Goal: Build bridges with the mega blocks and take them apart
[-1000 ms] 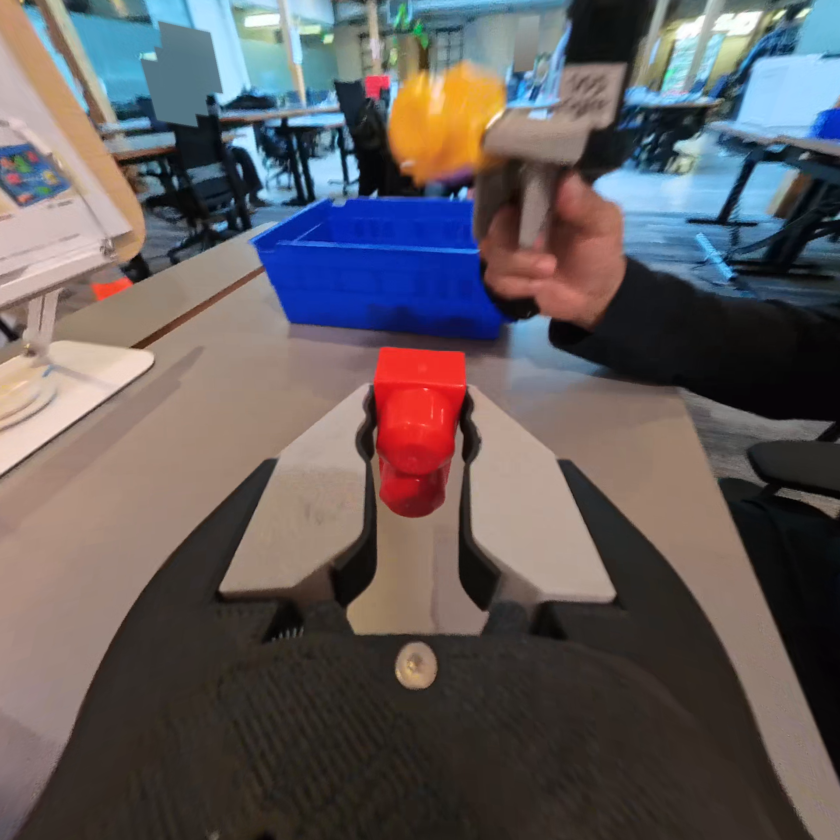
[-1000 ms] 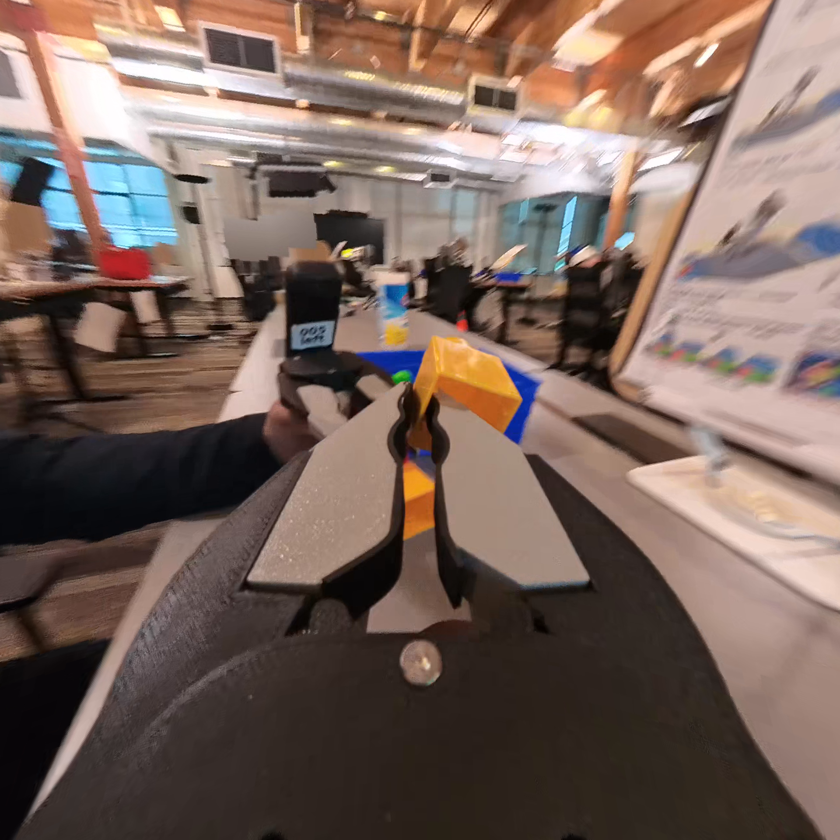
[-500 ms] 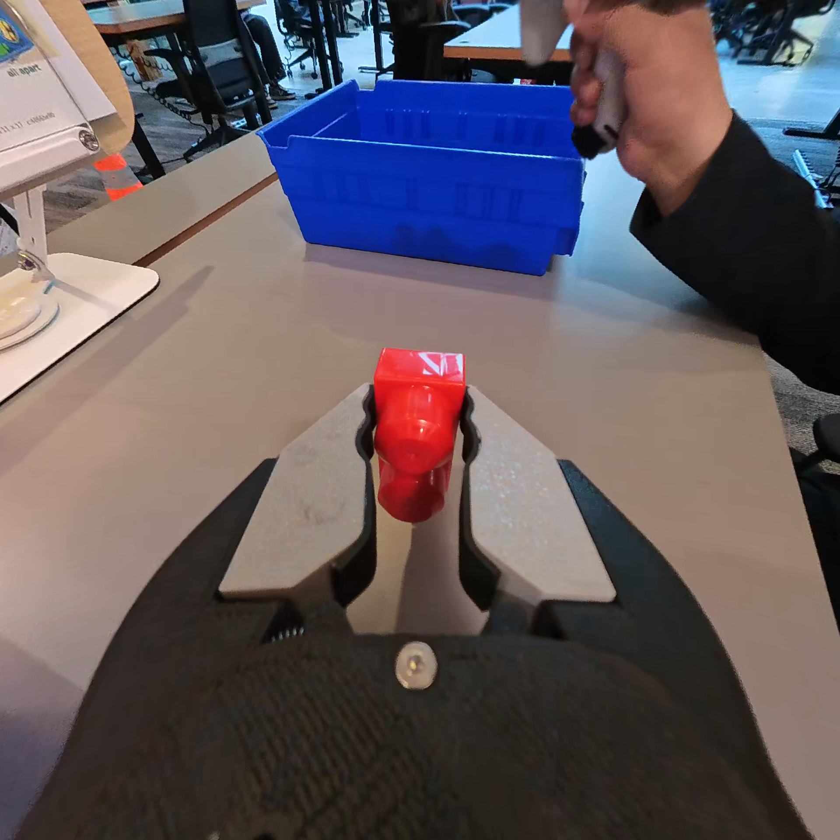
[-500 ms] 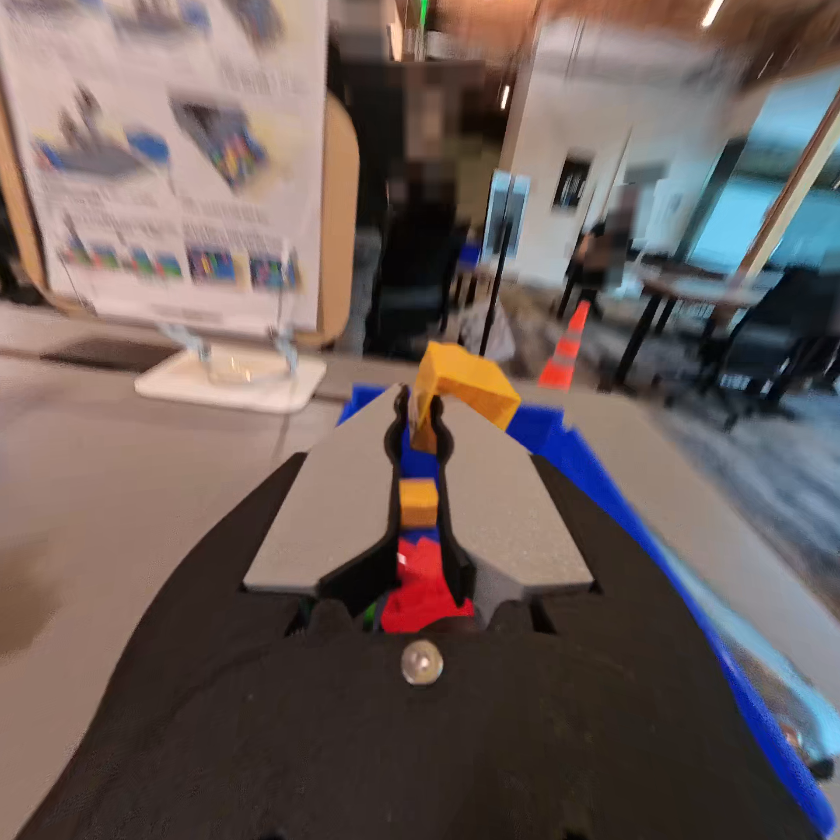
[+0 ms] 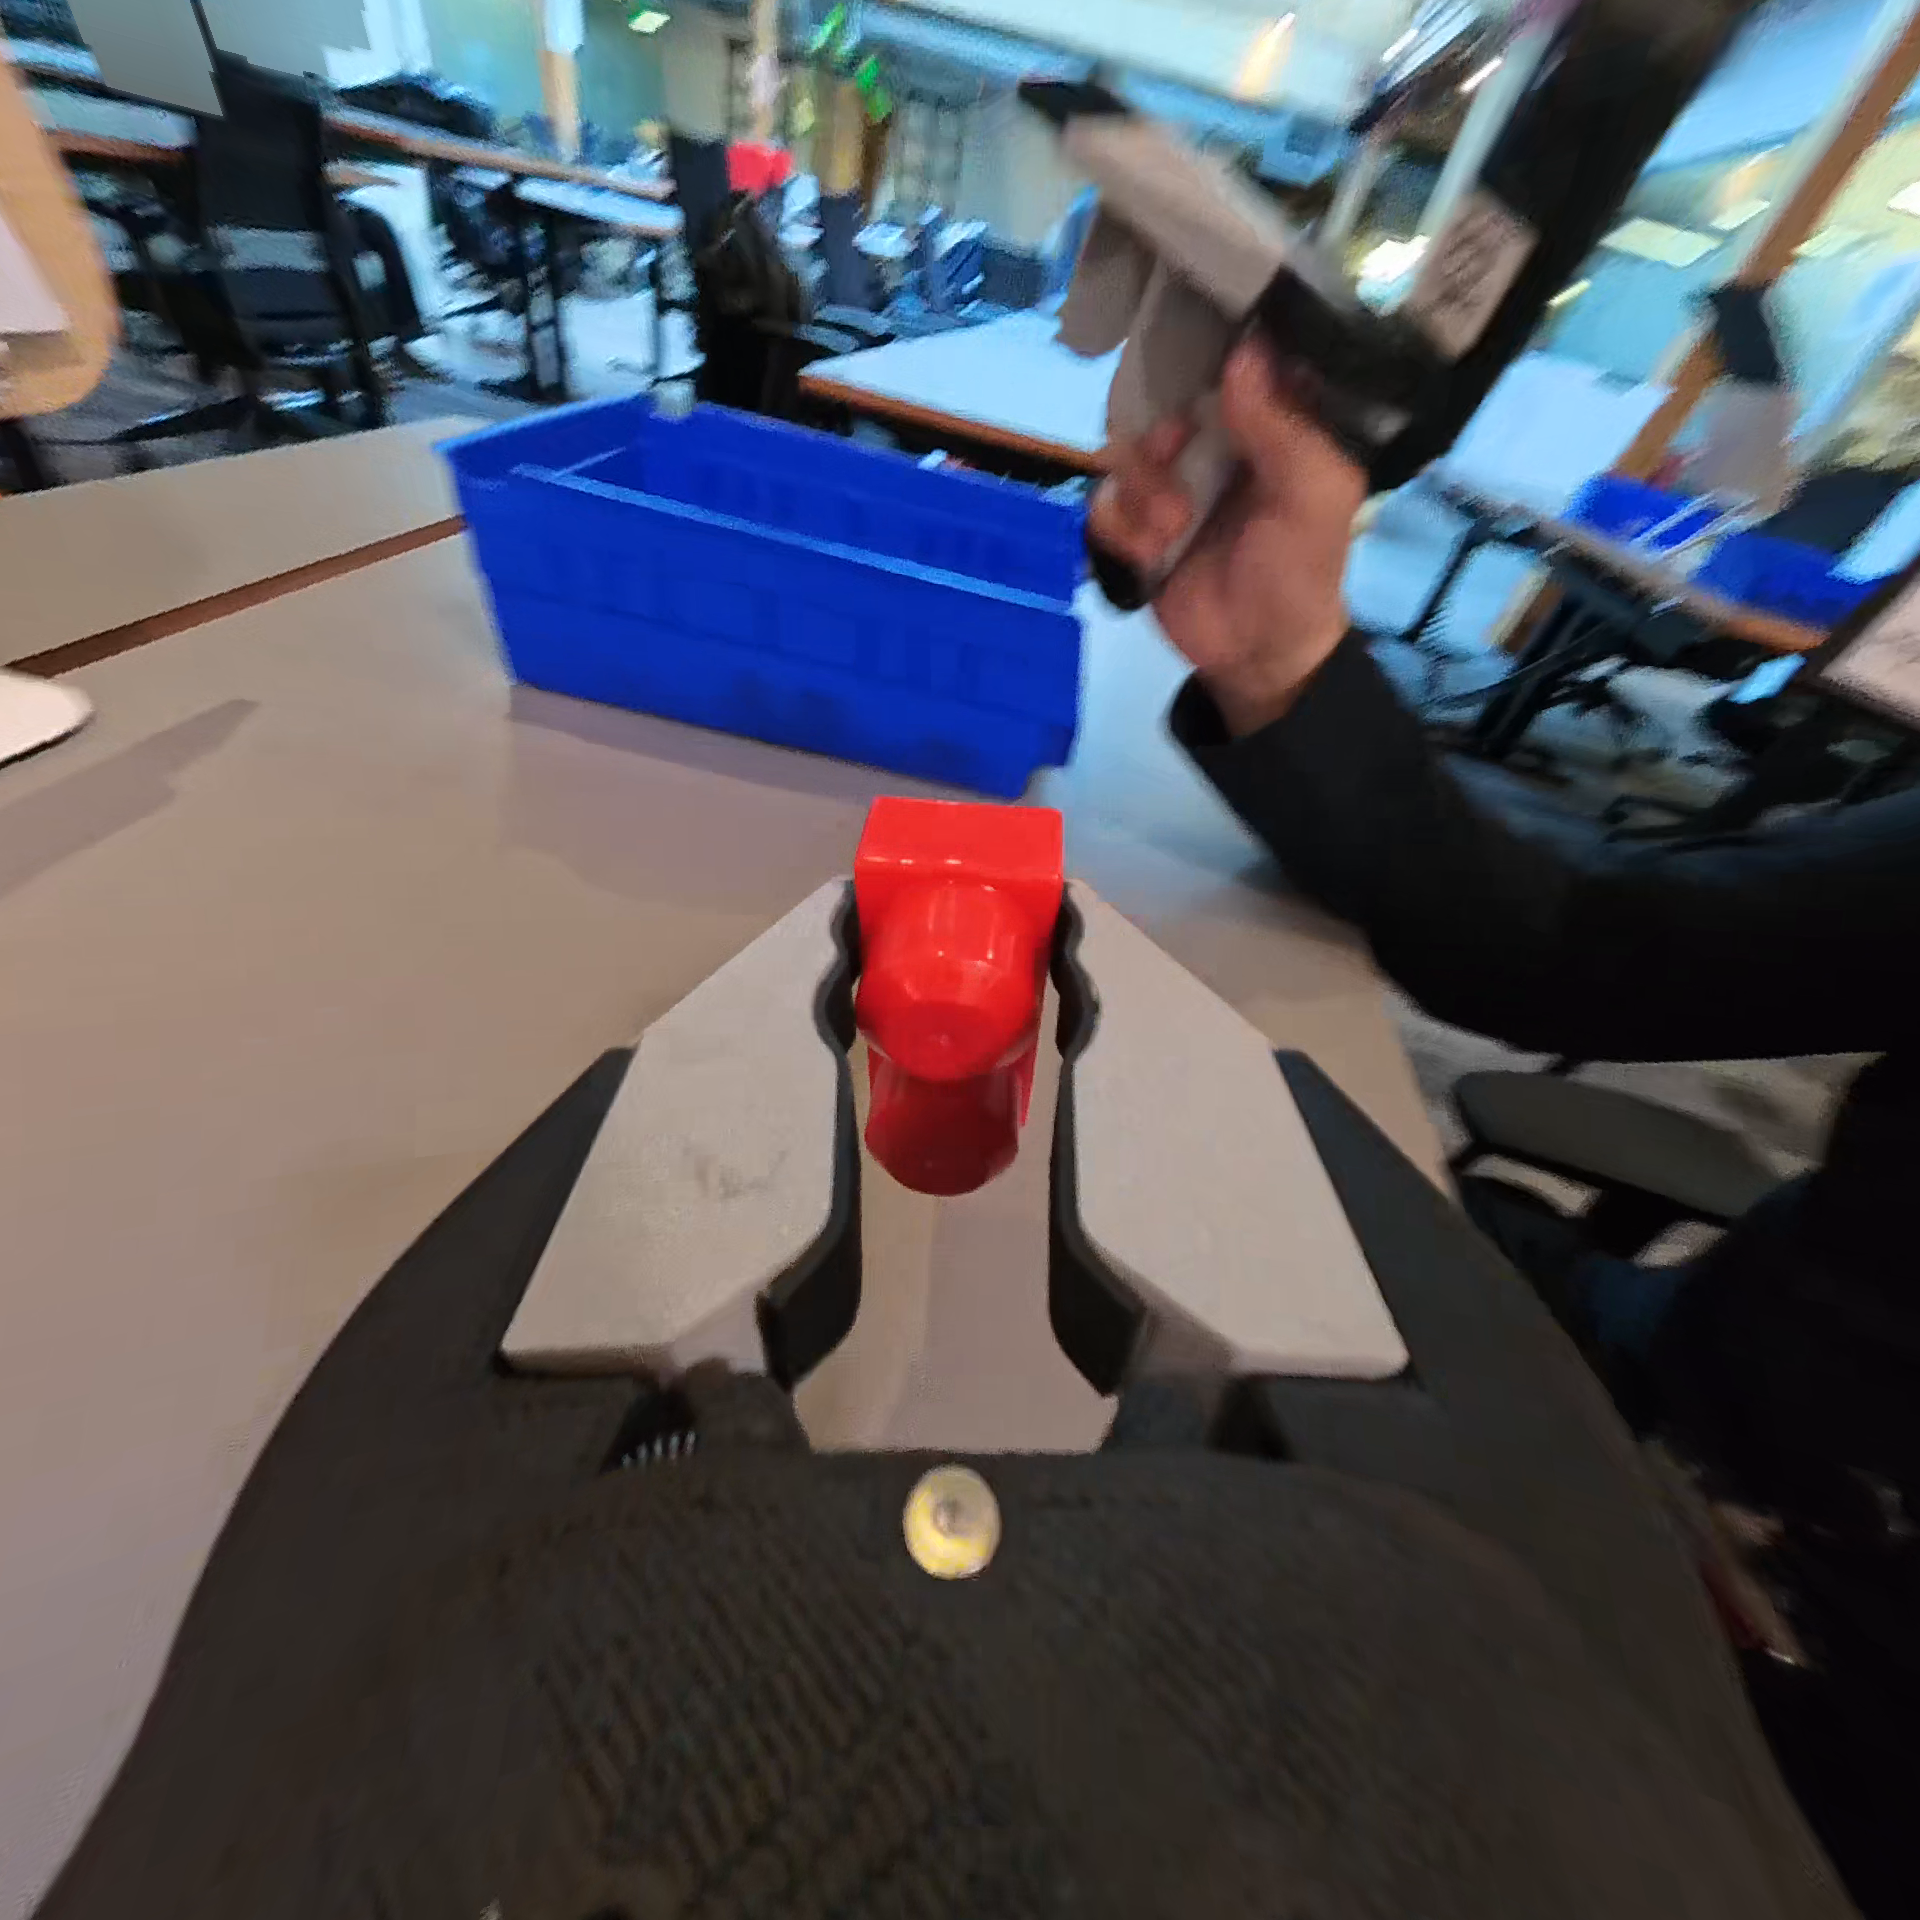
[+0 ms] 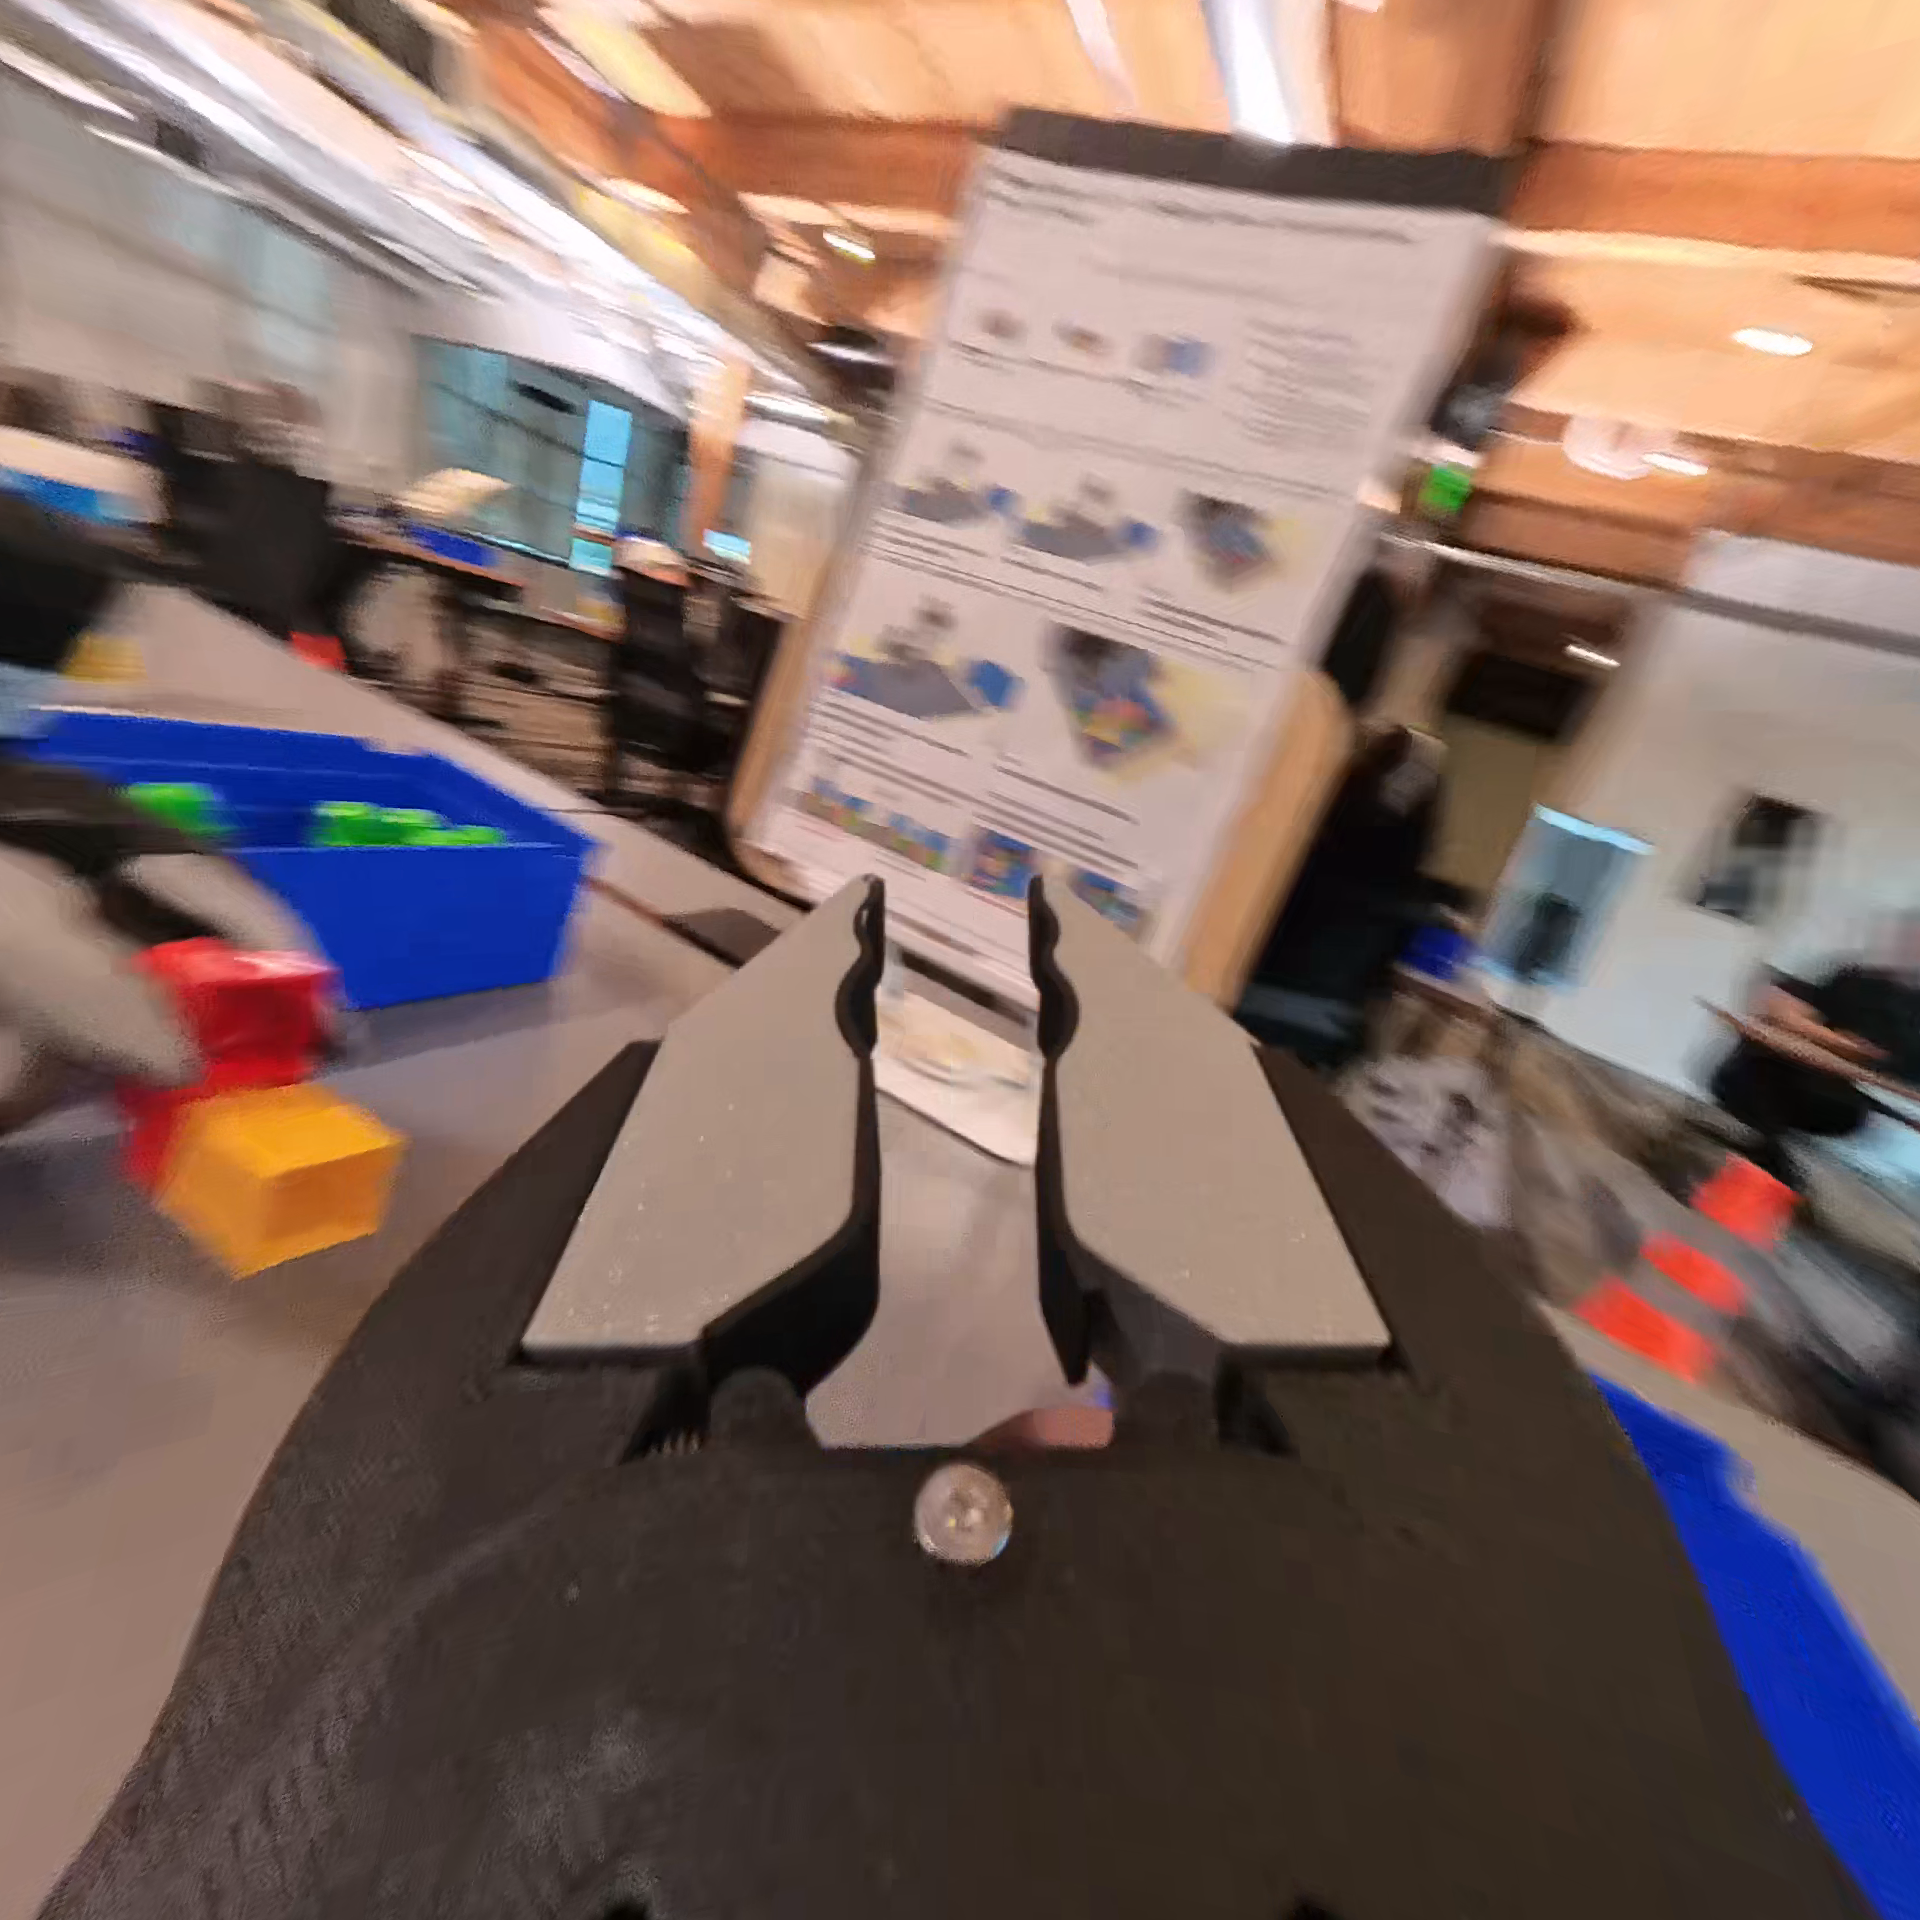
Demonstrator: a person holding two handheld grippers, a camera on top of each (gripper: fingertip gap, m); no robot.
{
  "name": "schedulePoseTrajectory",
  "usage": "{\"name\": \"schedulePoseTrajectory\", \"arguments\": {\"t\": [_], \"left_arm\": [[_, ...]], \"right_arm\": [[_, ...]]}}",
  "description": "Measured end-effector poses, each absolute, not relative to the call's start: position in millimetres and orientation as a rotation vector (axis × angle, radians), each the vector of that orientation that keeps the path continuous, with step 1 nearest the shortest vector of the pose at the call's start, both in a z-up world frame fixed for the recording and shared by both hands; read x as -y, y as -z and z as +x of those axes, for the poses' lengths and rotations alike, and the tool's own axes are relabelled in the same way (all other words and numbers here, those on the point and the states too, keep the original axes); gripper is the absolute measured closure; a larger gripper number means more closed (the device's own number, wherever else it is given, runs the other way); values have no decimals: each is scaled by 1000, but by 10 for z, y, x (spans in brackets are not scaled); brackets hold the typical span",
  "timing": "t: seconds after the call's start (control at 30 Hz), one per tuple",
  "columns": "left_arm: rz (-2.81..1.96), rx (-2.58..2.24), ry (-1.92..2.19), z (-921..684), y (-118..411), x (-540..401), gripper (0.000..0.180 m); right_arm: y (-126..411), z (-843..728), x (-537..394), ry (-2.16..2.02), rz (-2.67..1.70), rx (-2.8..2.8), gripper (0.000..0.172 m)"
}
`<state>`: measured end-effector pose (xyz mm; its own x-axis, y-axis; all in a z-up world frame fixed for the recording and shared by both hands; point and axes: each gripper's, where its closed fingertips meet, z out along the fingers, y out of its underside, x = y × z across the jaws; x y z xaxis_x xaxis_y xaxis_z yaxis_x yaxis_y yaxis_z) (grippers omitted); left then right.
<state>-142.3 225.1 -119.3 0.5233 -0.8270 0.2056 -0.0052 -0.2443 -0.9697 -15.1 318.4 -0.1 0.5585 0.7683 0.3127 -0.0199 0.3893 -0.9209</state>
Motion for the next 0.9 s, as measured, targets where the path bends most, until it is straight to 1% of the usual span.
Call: {"name": "schedulePoseTrajectory", "arguments": {"t": [0.1, 0.17, 0.2, 0.3, 0.4, 0.57, 0.67, 0.73, 0.9], "left_arm": [[-1457, -757, 1112, -1392, 899, -2007, 146], [-1349, -803, 1152, -1394, 741, -1849, 146], [-1321, -818, 1147, -1398, 698, -1803, 146], [-1279, -857, 1108, -1390, 647, -1724, 146], [-1233, -870, 1125, -1385, 596, -1663, 146], [-1269, -847, 1071, -1391, 638, -1746, 146], [-1280, -855, 1071, -1363, 661, -1750, 146], [-1284, -845, 1072, -1370, 663, -1766, 147], [-1266, -828, 1131, -1378, 639, -1759, 147]], "right_arm": [[224, -680, -2568, -908, -988, 1160, 145], [450, -903, -2229, -1115, -998, 1359, 133], [531, -965, -2096, -1177, -996, 1431, 130], [670, -1076, -1871, -1218, -961, 1519, 127], [818, -1177, -1765, -1183, -975, 1590, 117], [862, -1244, -1631, -1240, -968, 1611, 118], [931, -1329, -1752, -1169, -1035, 1575, 127], [939, -1335, -1730, -1208, -1044, 1580, 136], [885, -1330, -1711, -1259, -1048, 1557, 137]]}}
